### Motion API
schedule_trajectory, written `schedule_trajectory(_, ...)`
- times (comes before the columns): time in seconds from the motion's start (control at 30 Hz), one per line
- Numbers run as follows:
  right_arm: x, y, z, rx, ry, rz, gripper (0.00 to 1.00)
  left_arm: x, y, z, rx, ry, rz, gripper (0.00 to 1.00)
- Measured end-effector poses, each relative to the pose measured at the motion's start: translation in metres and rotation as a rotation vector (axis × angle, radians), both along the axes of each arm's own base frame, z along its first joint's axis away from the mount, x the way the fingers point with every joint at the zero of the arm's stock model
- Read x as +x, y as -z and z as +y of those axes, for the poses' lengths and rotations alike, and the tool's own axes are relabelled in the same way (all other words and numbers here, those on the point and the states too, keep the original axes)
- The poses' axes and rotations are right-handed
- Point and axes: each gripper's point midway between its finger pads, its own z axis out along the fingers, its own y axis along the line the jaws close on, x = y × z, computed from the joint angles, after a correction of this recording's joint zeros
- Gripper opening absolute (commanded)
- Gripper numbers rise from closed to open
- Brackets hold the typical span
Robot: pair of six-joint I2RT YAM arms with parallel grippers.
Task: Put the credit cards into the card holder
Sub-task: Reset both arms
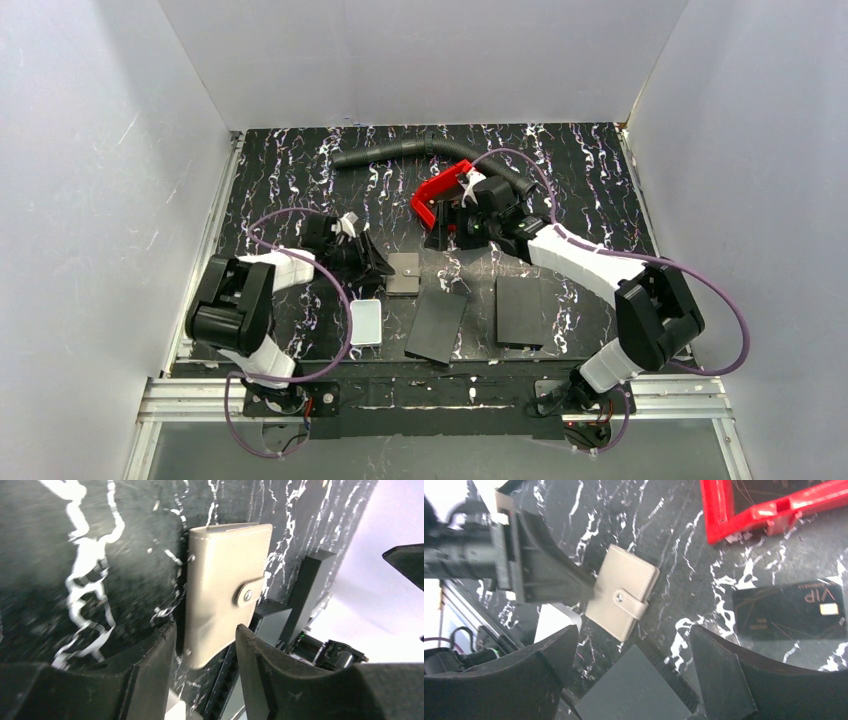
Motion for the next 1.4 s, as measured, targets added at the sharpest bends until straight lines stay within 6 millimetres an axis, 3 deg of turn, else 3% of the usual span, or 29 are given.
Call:
schedule_trajectory(0.23, -0.008, 0.0, -0.027, -0.102, 0.007, 0.004, 0.99, 0.001, -0.031, 0.031, 0.157, -0.014, -0.049, 0.54)
schedule_trajectory(0.27, -0.007, -0.005, -0.033, -0.114, 0.014, -0.007, 0.98, 0.001, -0.04, 0.034, 0.17, -0.01, -0.066, 0.58)
schedule_trajectory(0.3, -0.006, -0.014, -0.038, -0.119, 0.023, -0.02, 0.98, 0.002, -0.05, 0.037, 0.181, -0.007, -0.084, 0.75)
schedule_trajectory(0.37, 0.0, -0.038, -0.048, -0.126, 0.046, -0.067, 0.98, 0.004, -0.075, 0.039, 0.189, 0.005, -0.136, 0.88)
schedule_trajectory(0.43, 0.006, -0.067, -0.057, -0.127, 0.068, -0.122, 0.98, 0.01, -0.115, 0.039, 0.184, 0.015, -0.222, 0.98)
schedule_trajectory(0.5, 0.01, -0.103, -0.069, -0.133, 0.1, -0.197, 0.98, 0.019, -0.163, 0.038, 0.168, 0.019, -0.342, 0.98)
schedule_trajectory(0.63, 0.011, -0.183, -0.097, -0.14, 0.189, -0.367, 0.98, 0.02, -0.281, 0.036, 0.122, 0.02, -0.651, 0.98)
schedule_trajectory(0.77, 0.0, -0.265, -0.136, -0.15, 0.307, -0.539, 0.99, -0.009, -0.377, 0.042, 0.083, -0.002, -0.939, 0.98)
schedule_trajectory(0.9, -0.023, -0.331, -0.183, -0.148, 0.451, -0.691, 0.98, -0.046, -0.444, 0.05, 0.039, -0.04, -1.179, 0.98)
schedule_trajectory(1.03, -0.053, -0.365, -0.224, -0.139, 0.56, -0.783, 0.98, -0.066, -0.486, 0.055, 0.009, -0.07, -1.331, 0.98)
schedule_trajectory(1.17, -0.079, -0.389, -0.253, -0.105, 0.634, -0.851, 0.99, -0.075, -0.506, 0.061, 0.008, -0.112, -1.416, 0.98)
schedule_trajectory(1.3, -0.09, -0.401, -0.266, -0.085, 0.677, -0.878, 0.98, -0.086, -0.518, 0.071, 0.024, -0.162, -1.477, 0.98)
schedule_trajectory(1.4, -0.09, -0.396, -0.265, -0.088, 0.668, -0.875, 0.98, -0.099, -0.526, 0.078, 0.039, -0.193, -1.524, 0.98)
